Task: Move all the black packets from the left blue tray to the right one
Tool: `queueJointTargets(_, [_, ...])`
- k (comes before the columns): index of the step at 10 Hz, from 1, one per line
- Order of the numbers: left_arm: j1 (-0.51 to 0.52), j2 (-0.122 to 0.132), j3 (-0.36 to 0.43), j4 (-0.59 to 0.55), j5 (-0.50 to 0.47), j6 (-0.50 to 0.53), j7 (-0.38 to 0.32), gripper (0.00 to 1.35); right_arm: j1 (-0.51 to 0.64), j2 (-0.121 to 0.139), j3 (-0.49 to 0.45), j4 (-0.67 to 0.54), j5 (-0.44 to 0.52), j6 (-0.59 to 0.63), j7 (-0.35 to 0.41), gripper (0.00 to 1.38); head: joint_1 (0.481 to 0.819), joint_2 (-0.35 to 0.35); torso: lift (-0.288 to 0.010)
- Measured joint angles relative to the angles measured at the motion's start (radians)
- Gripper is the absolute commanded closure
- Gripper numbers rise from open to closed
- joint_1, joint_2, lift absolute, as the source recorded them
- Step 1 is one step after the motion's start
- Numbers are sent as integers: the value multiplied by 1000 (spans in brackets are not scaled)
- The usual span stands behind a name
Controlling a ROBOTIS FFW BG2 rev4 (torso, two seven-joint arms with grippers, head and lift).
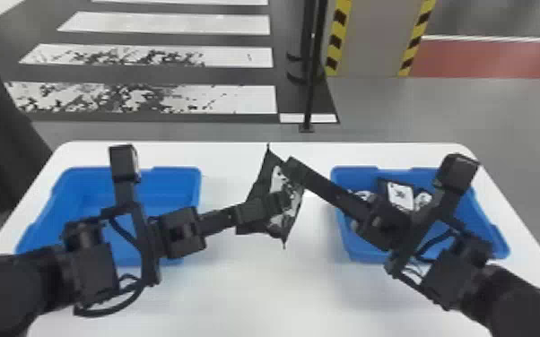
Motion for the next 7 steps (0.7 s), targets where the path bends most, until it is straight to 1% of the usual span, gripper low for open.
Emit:
queueJointTargets(1, [2,-4,5,0,6,-4,18,509,-1,-1,4,10,-37,3,4,1279,695,-12,-140])
queueJointTargets(2, [10,-9,11,0,16,-4,36,130,-7,-4,5,20,-60,4,5,1279,695,-10,-140])
queueJointTargets(3, [20,-13,19,0,22,-2,42,84,-24,-8,2,38,-66,3,3,1279,695,-10,-140])
queueJointTargets(4, [32,-16,27,0,30,-1,43,145,-53,-14,-11,77,-63,-13,-3,1279,695,-17,-140])
queueJointTargets(6, [50,-19,26,0,75,-1,42,160,-116,-29,-46,202,-60,-70,-12,1279,695,-69,-140])
queueJointTargets(7, [60,-20,23,-6,97,-5,41,160,-144,-33,-71,261,-47,-96,-20,1279,695,-109,-140])
